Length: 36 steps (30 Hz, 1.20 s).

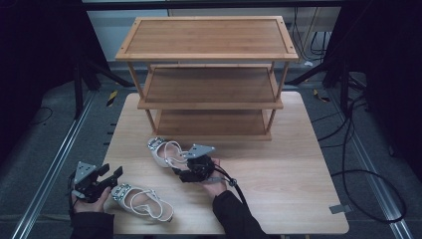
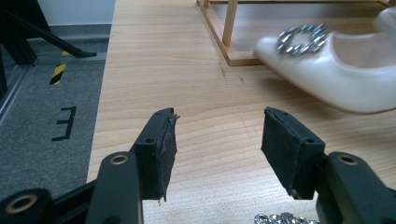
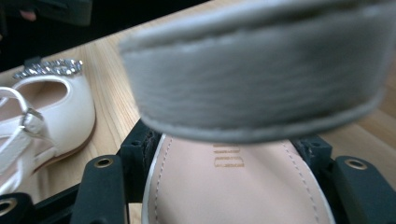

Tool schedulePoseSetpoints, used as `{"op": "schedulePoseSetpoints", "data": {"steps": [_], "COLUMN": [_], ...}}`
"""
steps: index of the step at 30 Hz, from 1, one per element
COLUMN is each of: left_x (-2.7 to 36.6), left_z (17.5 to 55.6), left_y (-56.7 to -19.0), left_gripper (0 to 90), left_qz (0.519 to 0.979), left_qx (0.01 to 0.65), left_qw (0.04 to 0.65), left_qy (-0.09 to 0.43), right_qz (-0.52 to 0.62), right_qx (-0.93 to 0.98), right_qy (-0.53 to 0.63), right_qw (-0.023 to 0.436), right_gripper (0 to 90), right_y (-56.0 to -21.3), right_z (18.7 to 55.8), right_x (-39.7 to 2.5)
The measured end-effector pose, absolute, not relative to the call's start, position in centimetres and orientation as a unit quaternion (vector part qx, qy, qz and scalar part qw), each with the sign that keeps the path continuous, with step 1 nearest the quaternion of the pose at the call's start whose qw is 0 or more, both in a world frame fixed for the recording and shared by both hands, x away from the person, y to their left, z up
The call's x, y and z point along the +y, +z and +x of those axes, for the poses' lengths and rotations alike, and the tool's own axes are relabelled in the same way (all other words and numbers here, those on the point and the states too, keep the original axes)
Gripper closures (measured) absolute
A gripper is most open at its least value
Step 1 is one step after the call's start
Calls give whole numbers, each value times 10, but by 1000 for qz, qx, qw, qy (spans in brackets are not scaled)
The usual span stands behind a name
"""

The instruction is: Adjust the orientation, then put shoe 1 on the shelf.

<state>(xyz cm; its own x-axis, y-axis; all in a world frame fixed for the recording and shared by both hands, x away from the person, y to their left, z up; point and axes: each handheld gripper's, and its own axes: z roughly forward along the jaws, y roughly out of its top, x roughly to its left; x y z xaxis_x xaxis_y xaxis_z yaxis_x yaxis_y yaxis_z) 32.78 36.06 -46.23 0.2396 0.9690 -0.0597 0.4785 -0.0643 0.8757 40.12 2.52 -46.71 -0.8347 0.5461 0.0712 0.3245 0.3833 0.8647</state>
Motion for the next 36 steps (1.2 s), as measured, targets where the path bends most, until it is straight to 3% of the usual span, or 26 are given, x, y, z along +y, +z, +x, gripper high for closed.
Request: {"op": "schedulePoseSetpoints", "data": {"steps": [8, 16, 26, 36], "left_x": [361, 360, 360, 362], "left_z": [328, 328, 329, 330], "left_y": [-463, -463, -464, -465], "left_gripper": [435, 435, 435, 435], "left_qz": [669, 669, 670, 669], "left_qx": [542, 541, 541, 542], "left_qw": [418, 419, 419, 421], "left_qy": [291, 290, 288, 285], "right_qz": [288, 353, 417, 457], "right_qx": [806, 779, 751, 727], "right_qy": [496, 483, 456, 450], "right_qw": [147, 189, 234, 244], "right_gripper": [394, 395, 394, 393], "right_y": [-450, -448, -463, -471], "right_z": [399, 424, 467, 502], "right_x": [-5, -24, -24, -10]}}
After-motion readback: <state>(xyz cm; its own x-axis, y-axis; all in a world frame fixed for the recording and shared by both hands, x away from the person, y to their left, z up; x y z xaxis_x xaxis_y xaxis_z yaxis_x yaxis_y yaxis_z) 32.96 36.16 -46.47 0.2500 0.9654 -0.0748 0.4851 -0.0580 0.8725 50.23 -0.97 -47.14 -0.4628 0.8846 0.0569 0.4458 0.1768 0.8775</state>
